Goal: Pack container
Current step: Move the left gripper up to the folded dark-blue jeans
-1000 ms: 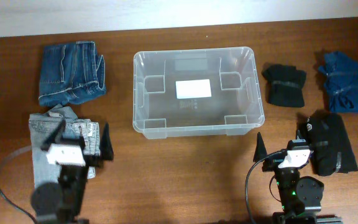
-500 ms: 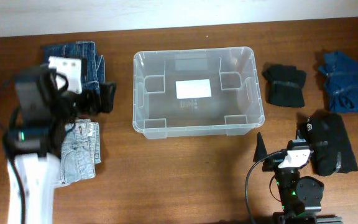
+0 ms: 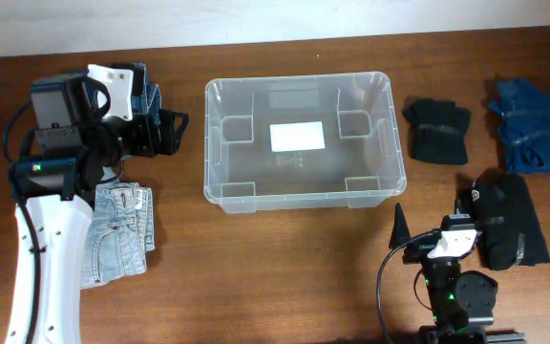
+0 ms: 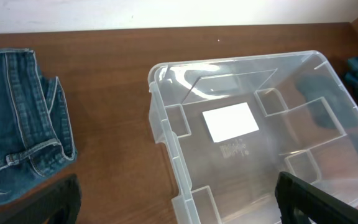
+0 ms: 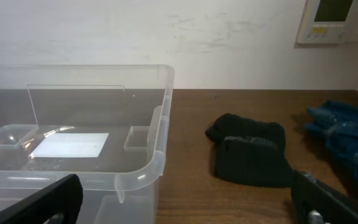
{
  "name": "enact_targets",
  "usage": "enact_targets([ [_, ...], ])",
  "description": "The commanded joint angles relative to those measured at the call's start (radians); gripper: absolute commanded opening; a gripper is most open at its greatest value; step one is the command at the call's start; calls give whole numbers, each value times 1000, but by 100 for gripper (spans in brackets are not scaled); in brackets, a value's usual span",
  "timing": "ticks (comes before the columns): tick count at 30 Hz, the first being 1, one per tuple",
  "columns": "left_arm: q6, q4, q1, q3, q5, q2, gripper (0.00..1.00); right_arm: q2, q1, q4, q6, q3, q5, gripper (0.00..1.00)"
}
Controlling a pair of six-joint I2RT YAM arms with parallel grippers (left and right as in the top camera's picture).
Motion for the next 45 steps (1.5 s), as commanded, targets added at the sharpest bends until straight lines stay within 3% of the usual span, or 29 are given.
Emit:
enact_targets([
  [1,8,14,5,23,1,-3,99,-7,-6,-4,-3,-5,2,98],
  [6,6,65,35,23,-46,5,99,-7,-6,-4,-4,-5,2,98],
  [11,-77,108,127,59,-126,69,99,-7,-6,-4,-4,-5,2,98],
  [19,-79,125,278,177,-114,262,99,-7,-6,-4,-3,-5,2,98],
  [25,-78,277,347,195,-100,399,99,-7,-6,-4,-4,-5,2,98],
  [31,-114,389,399,233,9,548,99,-7,-6,-4,-4,-5,2,98],
  [38,-210,193,465,547,154,754,99,-7,-6,-4,-4,-5,2,98],
  [45,-196,-171,487,943,135,909,99,-7,-6,-4,-3,-5,2,98],
])
